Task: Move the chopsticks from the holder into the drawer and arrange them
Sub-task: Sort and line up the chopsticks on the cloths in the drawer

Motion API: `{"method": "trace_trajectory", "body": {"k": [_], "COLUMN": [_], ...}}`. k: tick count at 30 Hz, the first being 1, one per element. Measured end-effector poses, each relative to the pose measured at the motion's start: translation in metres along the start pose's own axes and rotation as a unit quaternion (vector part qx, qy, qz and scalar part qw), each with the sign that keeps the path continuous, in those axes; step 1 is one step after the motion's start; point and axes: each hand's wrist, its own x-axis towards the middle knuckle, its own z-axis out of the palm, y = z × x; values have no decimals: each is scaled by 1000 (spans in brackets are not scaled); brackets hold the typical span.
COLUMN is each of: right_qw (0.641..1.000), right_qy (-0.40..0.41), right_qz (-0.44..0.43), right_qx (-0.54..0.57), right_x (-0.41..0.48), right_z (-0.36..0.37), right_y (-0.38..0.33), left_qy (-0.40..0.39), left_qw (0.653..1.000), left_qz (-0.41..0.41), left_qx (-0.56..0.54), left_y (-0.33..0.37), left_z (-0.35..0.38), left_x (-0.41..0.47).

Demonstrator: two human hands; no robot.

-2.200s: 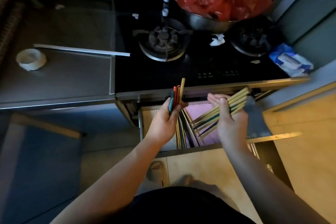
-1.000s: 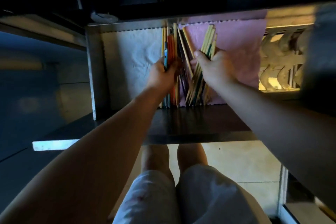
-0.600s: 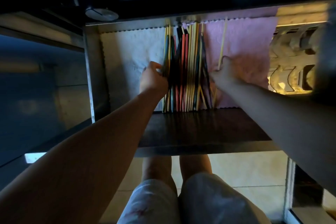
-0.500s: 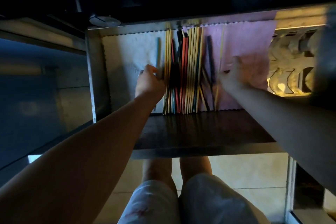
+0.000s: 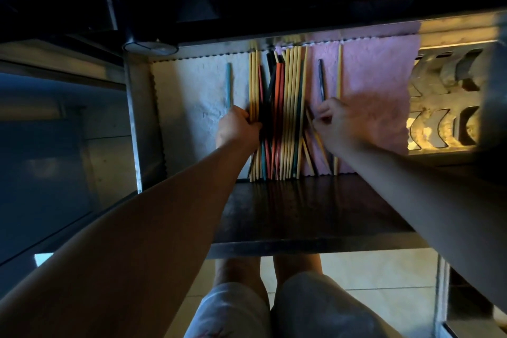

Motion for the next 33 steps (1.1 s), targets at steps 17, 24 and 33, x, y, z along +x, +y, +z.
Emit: {"method": "trace_trajectory", "body": {"k": [17,24,33], "right_qw": [997,988,983], "right_qy": [25,48,30], "right_qz": [-36,-19,8], "right_qx": [-60,-144,-180], "right_x": [-3,3,7], "right_z": [19,28,26], "right_y": [-32,-42,-37], "left_qy": [-19,-21,-29], "left_qw": [997,990,984], "left_qz": [-68,-63,-80], "left_qx": [-32,-122,-159], "left_y": [8,2,1], "left_z": [-6,1,7], "left_x": [1,-2,-2]}}
